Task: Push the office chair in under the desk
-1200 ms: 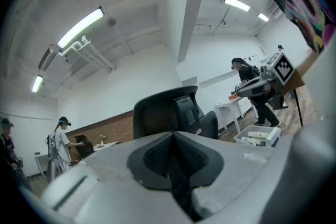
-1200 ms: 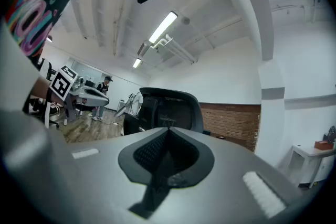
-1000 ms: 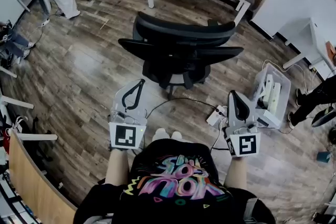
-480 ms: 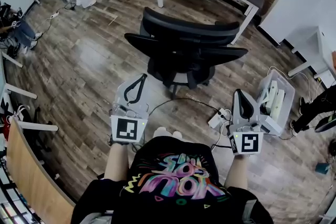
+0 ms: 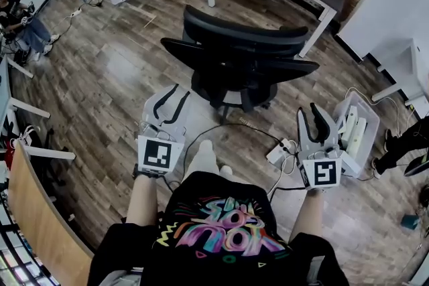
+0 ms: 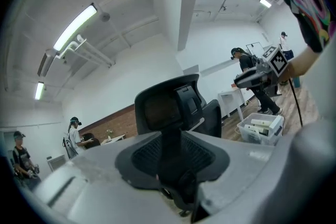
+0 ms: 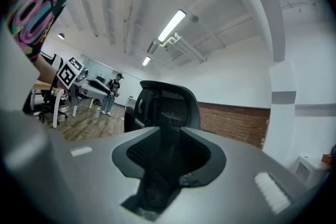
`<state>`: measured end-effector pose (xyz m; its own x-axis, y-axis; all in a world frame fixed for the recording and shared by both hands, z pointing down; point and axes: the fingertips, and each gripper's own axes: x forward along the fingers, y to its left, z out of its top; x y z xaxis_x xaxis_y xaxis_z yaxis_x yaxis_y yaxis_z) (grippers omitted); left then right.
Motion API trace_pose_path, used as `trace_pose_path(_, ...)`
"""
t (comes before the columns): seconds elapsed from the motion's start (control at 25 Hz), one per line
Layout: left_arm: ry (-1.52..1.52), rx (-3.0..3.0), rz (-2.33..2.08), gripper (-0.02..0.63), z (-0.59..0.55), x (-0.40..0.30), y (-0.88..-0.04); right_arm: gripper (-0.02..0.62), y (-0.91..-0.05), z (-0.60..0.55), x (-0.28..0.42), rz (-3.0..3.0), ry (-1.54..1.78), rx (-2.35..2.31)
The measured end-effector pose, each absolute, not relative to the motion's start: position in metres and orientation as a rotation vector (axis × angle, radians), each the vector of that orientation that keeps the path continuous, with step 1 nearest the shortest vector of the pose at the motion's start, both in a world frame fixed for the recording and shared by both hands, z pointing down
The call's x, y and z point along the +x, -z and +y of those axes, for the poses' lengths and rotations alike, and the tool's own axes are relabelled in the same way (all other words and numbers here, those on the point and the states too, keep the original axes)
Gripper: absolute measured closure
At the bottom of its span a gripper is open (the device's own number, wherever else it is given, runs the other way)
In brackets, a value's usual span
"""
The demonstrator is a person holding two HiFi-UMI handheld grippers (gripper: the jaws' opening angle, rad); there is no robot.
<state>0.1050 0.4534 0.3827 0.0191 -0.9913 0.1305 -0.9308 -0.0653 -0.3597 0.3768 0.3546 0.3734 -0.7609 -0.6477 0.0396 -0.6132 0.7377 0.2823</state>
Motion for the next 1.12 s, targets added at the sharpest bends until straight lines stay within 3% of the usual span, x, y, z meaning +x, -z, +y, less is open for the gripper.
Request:
trace_pose_path(0.6, 0.758, -2.125, 1.848, 0.372, 0.371, 0.023, -0.415, 0.339, -0.399, 0.254, 0.357, -2.646, 0.455, 0.931)
trace_pose_path(0.8, 0.806, -2.166, 1.715, 0.327, 0.341, 0.025, -0.429, 0.31, -0.414, 0.232, 0.342, -2.574, 0.533, 0.853)
trace_pose_path(1.12, 0.948, -2.145, 1.616, 0.316, 0.315, 0.023, -0.449, 0.296, -0.428, 0.217, 0.323, -2.517, 0.628, 0.792)
